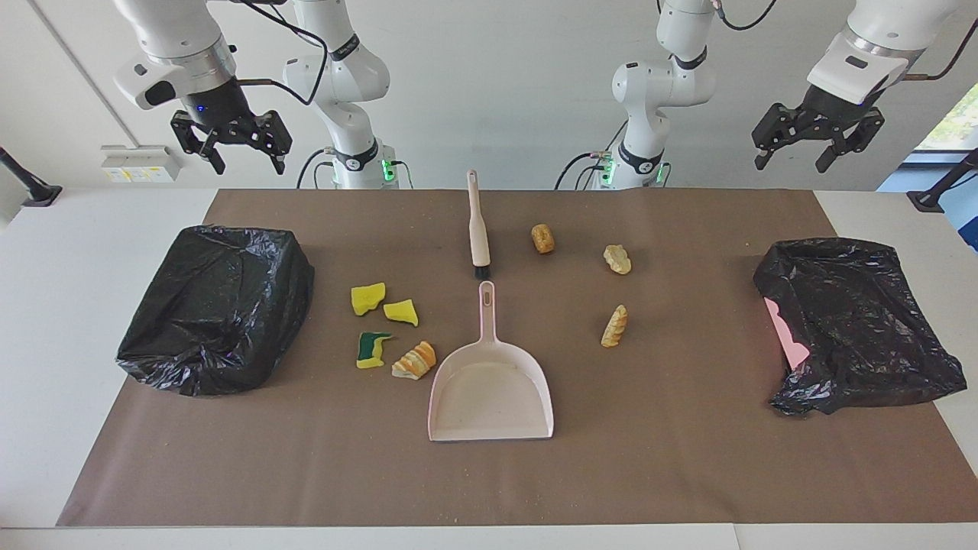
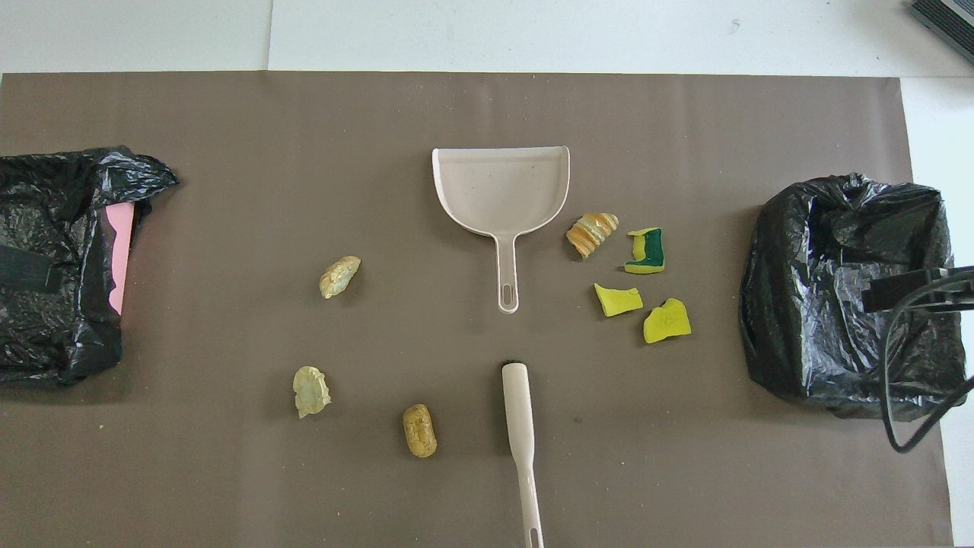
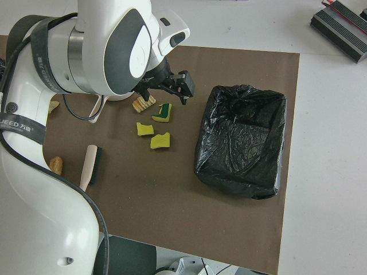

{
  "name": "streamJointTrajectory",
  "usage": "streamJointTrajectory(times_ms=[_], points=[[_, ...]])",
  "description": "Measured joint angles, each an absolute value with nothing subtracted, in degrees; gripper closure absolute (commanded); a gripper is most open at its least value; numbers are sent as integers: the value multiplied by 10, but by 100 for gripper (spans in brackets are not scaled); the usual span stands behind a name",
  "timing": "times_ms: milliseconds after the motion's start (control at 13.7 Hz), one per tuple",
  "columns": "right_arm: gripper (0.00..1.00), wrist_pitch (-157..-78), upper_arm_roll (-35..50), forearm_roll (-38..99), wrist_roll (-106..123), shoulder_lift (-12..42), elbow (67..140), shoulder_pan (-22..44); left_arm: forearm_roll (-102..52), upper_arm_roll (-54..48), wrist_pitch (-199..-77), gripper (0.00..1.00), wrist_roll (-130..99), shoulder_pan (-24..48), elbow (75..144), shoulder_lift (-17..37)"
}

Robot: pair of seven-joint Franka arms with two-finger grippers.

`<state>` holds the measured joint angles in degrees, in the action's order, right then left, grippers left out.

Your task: Sweep and dump trash in bin

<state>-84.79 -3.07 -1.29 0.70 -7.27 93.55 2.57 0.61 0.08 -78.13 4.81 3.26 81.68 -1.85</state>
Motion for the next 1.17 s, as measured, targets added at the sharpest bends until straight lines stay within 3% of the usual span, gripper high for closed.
streamJointTrajectory(times_ms=[1169], points=[[0, -848, -31, -13, 17, -73, 937, 24, 6, 0, -782, 0, 48, 33, 817, -19]])
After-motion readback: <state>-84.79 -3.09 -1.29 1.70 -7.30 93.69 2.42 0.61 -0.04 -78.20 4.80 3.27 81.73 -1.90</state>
